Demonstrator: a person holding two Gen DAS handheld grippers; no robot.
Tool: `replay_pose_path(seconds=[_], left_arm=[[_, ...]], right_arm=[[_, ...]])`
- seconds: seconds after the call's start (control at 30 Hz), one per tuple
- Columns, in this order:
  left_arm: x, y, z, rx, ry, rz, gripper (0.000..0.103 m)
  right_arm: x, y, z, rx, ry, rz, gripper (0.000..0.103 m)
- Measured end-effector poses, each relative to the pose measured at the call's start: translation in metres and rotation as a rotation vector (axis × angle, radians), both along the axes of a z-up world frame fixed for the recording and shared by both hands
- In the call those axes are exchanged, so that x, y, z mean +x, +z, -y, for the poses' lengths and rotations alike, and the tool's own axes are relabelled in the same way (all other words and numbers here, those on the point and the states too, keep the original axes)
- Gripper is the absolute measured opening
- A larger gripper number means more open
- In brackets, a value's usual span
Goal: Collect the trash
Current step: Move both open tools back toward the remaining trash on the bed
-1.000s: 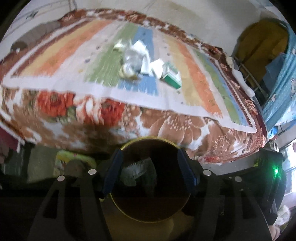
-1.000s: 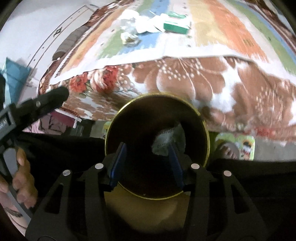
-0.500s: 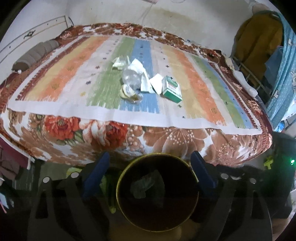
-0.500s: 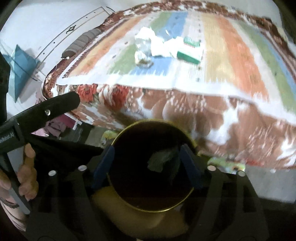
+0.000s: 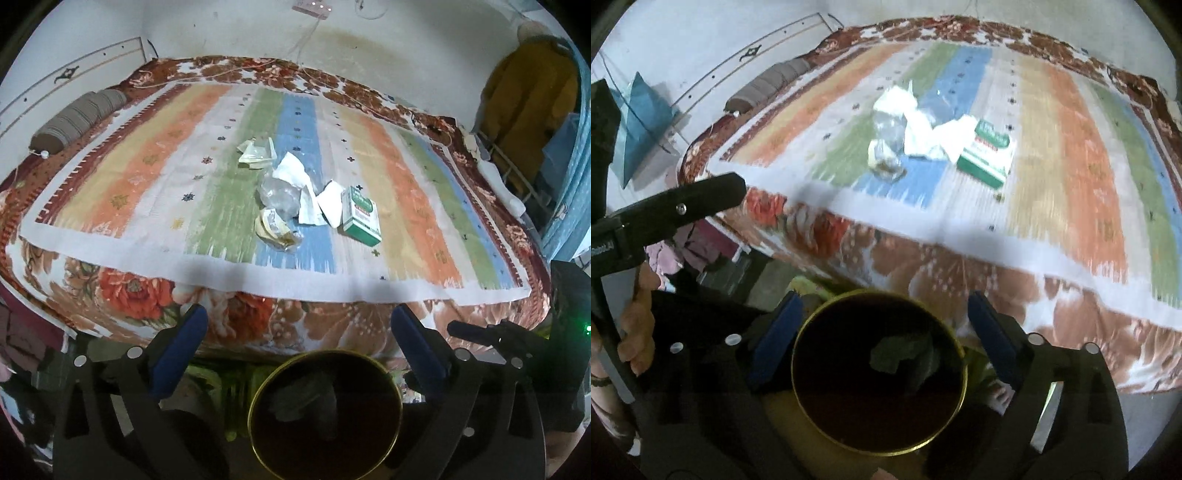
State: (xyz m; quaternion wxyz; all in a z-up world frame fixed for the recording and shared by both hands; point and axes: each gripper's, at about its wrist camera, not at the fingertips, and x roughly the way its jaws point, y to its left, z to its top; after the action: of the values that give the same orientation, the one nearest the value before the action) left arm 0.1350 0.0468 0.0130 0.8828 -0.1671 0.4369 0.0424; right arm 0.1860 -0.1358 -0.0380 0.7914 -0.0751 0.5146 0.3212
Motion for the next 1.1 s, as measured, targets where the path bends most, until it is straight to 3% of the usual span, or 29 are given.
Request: replay_pose_path(seconds=[0.1,0.27,0.43,0.57,0.83,1.1], left_arm=[[0.016,-0.006,-0.012,-0.051,0.002,-0.043,0.097],[0.037,-0.004,-0.015,-0.042,-0.005,-0.058,0.097],[0.060,0.002,-0.023,-0.009,-0.010,-0.048,0.097],[0.080,0.002,-0.047,-0.060,-0.016,-0.073,0.097],[0.105,-0.016,-0.080,-0.091,0.016,-0.115,0.097],[0.124,-0.037,-0.096,-0.043,0.019,-0.159,0.097]], right_arm=[[0.011,0.002,-0.003,0.004,-0.003,0.006,0.090],[0.030,0.001,-0.011,0.032,-0.009,-0.004,0.094],[0.047,0.006,-0.021,0.044,-0.008,0.047,0.094],[0.060,0.005,-0.028,0.054,-0.013,0.053,0.094],[0.083,0.006,-0.040,0.050,-0.015,0.135,0.094],[0.099,-0.007,-0.065,0.027,0.034,0.193,0.094]])
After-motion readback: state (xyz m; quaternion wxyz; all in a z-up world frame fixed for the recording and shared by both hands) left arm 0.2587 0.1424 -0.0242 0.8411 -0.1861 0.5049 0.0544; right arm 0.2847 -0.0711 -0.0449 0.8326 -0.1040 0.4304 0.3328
